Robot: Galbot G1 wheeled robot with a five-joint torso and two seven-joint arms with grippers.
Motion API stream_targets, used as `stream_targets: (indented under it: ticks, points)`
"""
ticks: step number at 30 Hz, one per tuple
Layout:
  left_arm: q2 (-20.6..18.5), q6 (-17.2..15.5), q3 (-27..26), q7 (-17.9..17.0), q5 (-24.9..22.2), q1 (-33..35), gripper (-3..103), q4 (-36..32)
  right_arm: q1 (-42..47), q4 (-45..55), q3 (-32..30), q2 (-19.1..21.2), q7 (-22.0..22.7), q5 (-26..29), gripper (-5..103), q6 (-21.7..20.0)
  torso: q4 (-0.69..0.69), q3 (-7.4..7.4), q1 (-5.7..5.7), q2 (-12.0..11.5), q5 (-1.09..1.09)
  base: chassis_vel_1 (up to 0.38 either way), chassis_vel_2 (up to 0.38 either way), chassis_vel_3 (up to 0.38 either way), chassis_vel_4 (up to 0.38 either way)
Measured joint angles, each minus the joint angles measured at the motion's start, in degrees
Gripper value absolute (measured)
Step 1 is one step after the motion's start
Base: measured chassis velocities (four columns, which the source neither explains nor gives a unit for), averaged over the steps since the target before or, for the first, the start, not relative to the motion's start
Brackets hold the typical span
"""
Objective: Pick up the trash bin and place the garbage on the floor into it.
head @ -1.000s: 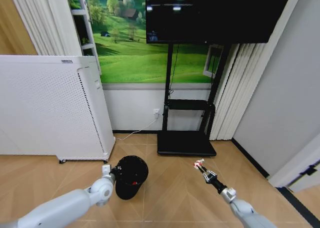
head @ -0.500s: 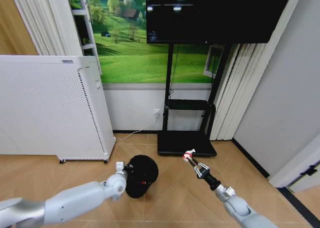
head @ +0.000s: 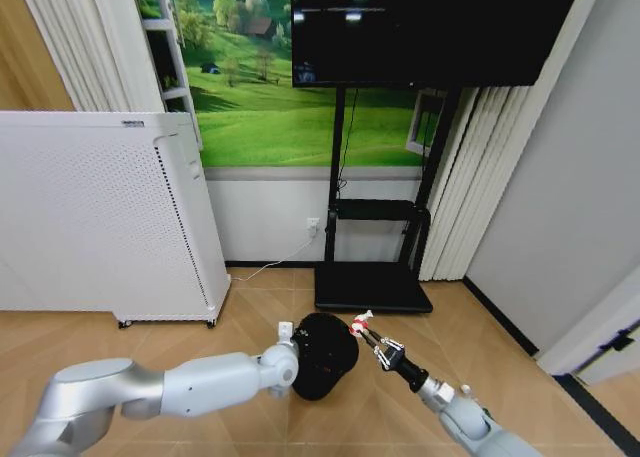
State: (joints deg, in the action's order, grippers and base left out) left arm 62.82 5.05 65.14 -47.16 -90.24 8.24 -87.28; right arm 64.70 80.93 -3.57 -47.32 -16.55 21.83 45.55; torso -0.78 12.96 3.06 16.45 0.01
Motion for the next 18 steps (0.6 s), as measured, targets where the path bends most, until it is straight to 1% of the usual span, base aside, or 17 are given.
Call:
stream_targets:
  ticks: [2,6,9,10,12,14,15,16,17,18]
  points:
    - [1.61,0.01,0.57,-0.11,-0.41,-0.55,7,0.73,-0.36,-0.52,0.65,-0.01,0.70,-0.88,14,0.00,0.00,0.00,0.00,0.00,0.00,0.000,0.000,0.000,0.000]
    - [2.48,0.01,0.95,-0.12,-0.67,-0.89,7,1.39,-0.38,-1.15,1.17,-0.16,1.10,-1.13,14,0.02,0.00,0.00,0.00,0.00,0.00,0.000,0.000,0.000,0.000]
    - [4.19,0.01,1.13,0.07,-0.89,-0.99,7,3.02,-0.70,-1.50,1.87,-0.69,1.67,-1.79,14,0.04,0.01,0.00,0.00,0.00,0.00,0.000,0.000,0.000,0.000]
    - [4.19,0.01,1.13,0.07,-0.89,-0.99,7,3.02,-0.70,-1.50,1.87,-0.69,1.67,-1.79,14,0.04,0.01,0.00,0.00,0.00,0.00,0.000,0.000,0.000,0.000]
    - [5.92,0.01,1.14,0.20,-1.06,-0.99,7,4.12,-1.35,-1.86,2.42,-1.07,3.41,-3.19,14,0.05,0.01,0.00,0.00,0.00,-0.01,0.000,0.000,0.000,0.000]
    - [6.58,0.01,1.23,0.24,-1.08,-0.98,7,4.51,-1.52,-2.10,2.45,-1.28,4.15,-3.75,14,0.05,0.00,0.00,0.00,0.00,0.00,0.000,0.000,0.000,0.000]
    - [7.10,0.01,1.31,0.24,-1.12,-0.97,7,4.80,-1.57,-2.24,2.47,-1.38,4.77,-4.00,12,0.05,0.00,0.00,0.00,0.00,0.00,0.000,0.000,0.000,0.000]
    - [7.55,0.01,1.36,0.23,-1.19,-0.96,7,5.06,-1.58,-2.32,2.50,-1.44,5.27,-4.06,16,0.05,0.00,0.00,0.00,0.00,0.00,0.000,0.000,0.000,0.000]
    - [7.55,0.01,1.36,0.23,-1.19,-0.96,7,5.06,-1.58,-2.32,2.50,-1.44,5.27,-4.06,16,0.05,0.00,0.00,0.00,0.00,0.00,0.000,0.000,0.000,0.000]
    - [8.43,0.02,1.44,0.18,-1.35,-0.94,7,5.42,-1.53,-2.43,2.51,-1.45,5.86,-4.05,22,0.05,0.00,0.00,0.00,0.00,0.00,0.000,0.000,0.000,0.000]
